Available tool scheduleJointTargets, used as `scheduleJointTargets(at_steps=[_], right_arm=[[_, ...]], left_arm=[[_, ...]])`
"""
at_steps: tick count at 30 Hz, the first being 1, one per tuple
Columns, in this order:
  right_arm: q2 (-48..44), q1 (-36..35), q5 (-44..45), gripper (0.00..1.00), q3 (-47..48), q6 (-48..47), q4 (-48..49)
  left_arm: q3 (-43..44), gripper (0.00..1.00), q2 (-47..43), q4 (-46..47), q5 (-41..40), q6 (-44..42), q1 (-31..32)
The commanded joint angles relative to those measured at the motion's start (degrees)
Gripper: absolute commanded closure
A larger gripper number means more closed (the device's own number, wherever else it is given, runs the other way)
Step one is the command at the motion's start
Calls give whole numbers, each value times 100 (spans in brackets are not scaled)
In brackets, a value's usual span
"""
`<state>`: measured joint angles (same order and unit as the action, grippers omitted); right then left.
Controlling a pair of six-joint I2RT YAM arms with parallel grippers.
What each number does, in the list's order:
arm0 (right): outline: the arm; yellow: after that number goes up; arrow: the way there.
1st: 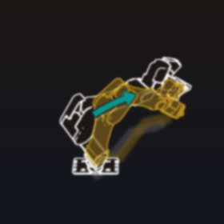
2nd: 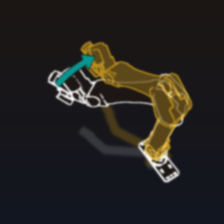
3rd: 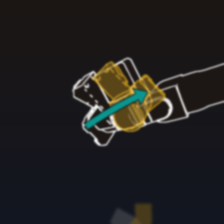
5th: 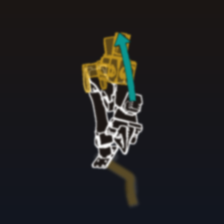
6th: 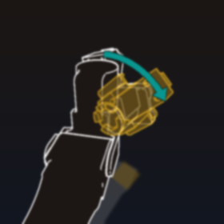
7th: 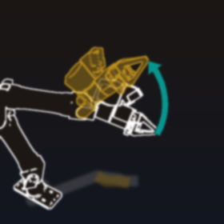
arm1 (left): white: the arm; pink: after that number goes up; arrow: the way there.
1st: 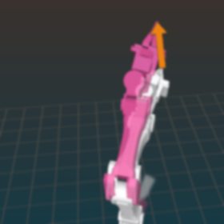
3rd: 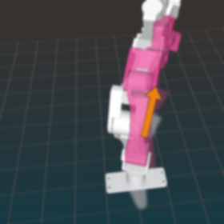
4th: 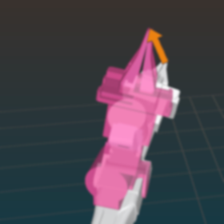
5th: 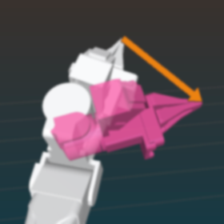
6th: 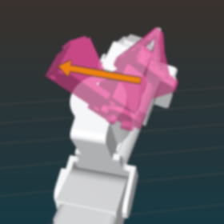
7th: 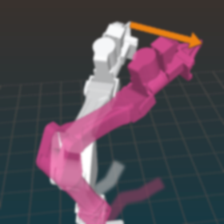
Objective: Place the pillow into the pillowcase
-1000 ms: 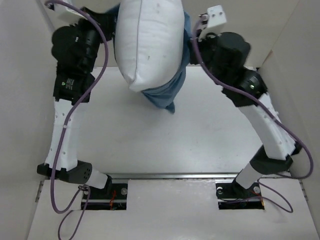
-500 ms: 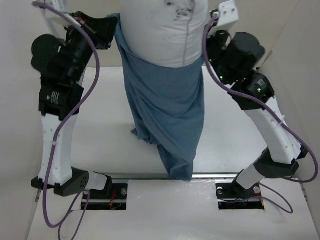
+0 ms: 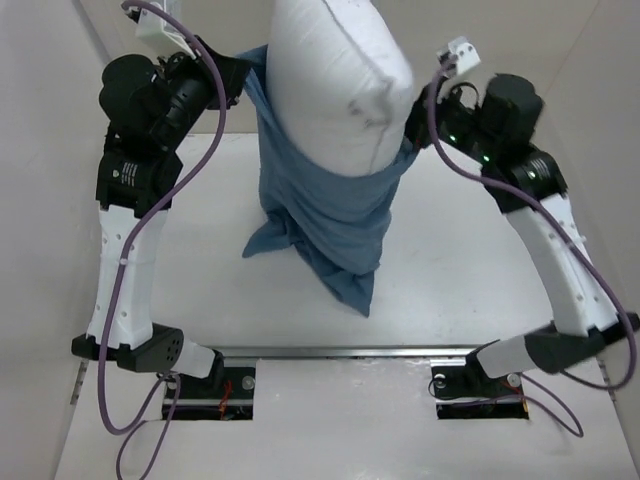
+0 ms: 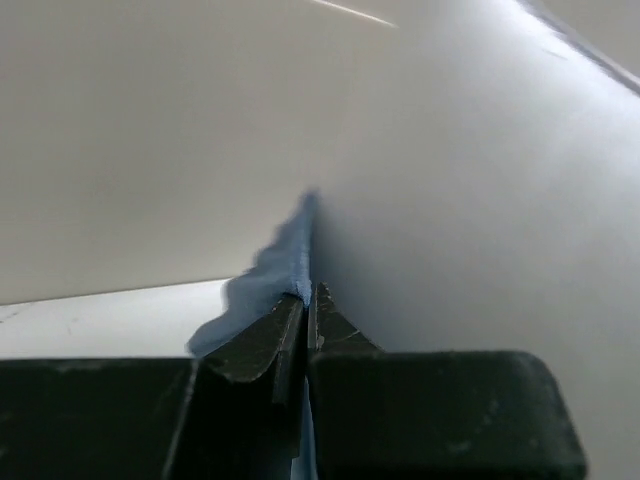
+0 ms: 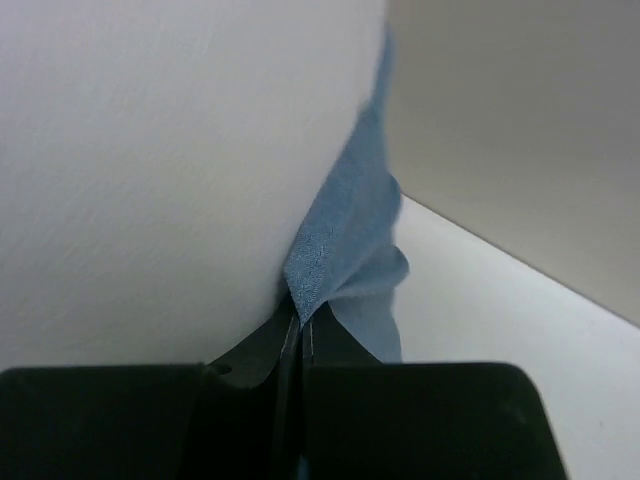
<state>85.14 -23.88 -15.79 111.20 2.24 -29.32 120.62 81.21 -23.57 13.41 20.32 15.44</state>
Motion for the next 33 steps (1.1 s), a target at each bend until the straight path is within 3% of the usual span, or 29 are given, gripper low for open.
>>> scheduleJointTargets(at_steps=[1, 2, 3, 4, 6, 7, 8, 9, 11, 12, 13, 14, 15, 16, 17, 18, 19, 21, 22, 23, 25, 26, 27, 28, 29, 30, 31, 32, 33], right_arm=[[-1395, -161, -1208, 100, -520, 48, 1821], [-1160, -161, -1024, 100, -259, 179, 1712], [-758, -161, -379, 100, 962, 346, 1406], [351, -109, -250, 100, 1774, 434, 976], [1570, -47, -510, 100, 3610, 488, -797], [2045, 14, -765, 100, 5133, 488, -1430], [2459, 15, -1142, 100, 5471, 236, -2315], [2385, 84, -1450, 100, 5474, 111, -2472], [1303, 85, -1236, 100, 3243, 144, -1584], [920, 85, -616, 100, 2284, 476, 224], [742, 163, 635, 100, 1709, 479, 660], [741, 251, 882, 100, 1956, 575, 569], [1054, 330, 380, 100, 2654, 576, -346], [1057, 331, 375, 100, 2661, 367, -738], [996, 227, -704, 100, 2505, 217, -968], [395, 52, -1063, 100, 2033, 76, -970], [-63, -194, -1171, 100, 1359, -47, -448], [-995, -880, -708, 100, -709, -48, 711], [-1539, -943, -401, 100, -1096, -48, 1657], [-1545, -943, 19, 100, -1239, 4, 1927], [-717, -436, 1617, 100, -481, 196, 2175], [-153, -181, 2102, 100, 211, 476, 1724], [479, 300, 2550, 100, 1097, 610, 1206], [1103, 444, 2415, 100, 3264, 741, 444], [2058, 524, 1953, 100, 4338, 664, -1287], [2242, 525, 1357, 100, 5002, 559, -1852], [2243, 394, 115, 100, 5008, 410, -2189], [1591, 227, -411, 100, 4303, 209, -2253], [1019, -9, -712, 100, 3217, 24, -1392]], left_arm=[[543, 100, 122, 766, -970, -99, -85], [437, 100, 193, 766, -946, -98, -85], [384, 100, 254, 714, -824, -37, -85], [323, 100, 386, 714, -657, 33, -85], [-19, 100, 439, 924, -42, 103, -85], [-108, 100, 440, 925, 125, 104, -85], [-248, 100, 440, 872, 353, 104, -85], [-362, 100, 379, 872, 843, 104, -85], [-783, 100, -337, 1272, 1276, 17, 246], [-1751, 100, -743, 1807, 1409, -36, 440], [-2248, 100, -1156, 2343, 1410, -36, 634], [-2558, 100, -1717, 2688, 1253, -36, 879], [-2604, 100, -1818, 2796, 591, -280, 882], [-2457, 100, -1819, 2745, 71, -283, 882], [-2142, 100, -1619, 2587, -465, -283, 882], [-1660, 100, -904, 1968, -836, -283, 516], [-263, 100, -392, 1535, -962, -283, 234], [1473, 100, 1272, 648, -718, 294, -642], [2996, 100, 1762, -114, -186, 602, -917], [3507, 100, 2106, -417, 446, 857, -1138], [3558, 100, 2094, -500, 1756, 896, -1133], [2547, 100, 1761, -282, 2388, 634, -792], [1641, 100, 1297, 164, 2394, 405, -371], [579, 100, 161, 847, 2264, 264, 382], [-946, 100, -311, 2046, 2106, -33, 598], [-1213, 100, -629, 2163, 921, -106, 722], [-1268, 100, -781, 2164, 74, -107, 784], [-1190, 100, -721, 2112, -474, -107, 506], [-363, 100, -468, 1789, -854, -107, 225]])
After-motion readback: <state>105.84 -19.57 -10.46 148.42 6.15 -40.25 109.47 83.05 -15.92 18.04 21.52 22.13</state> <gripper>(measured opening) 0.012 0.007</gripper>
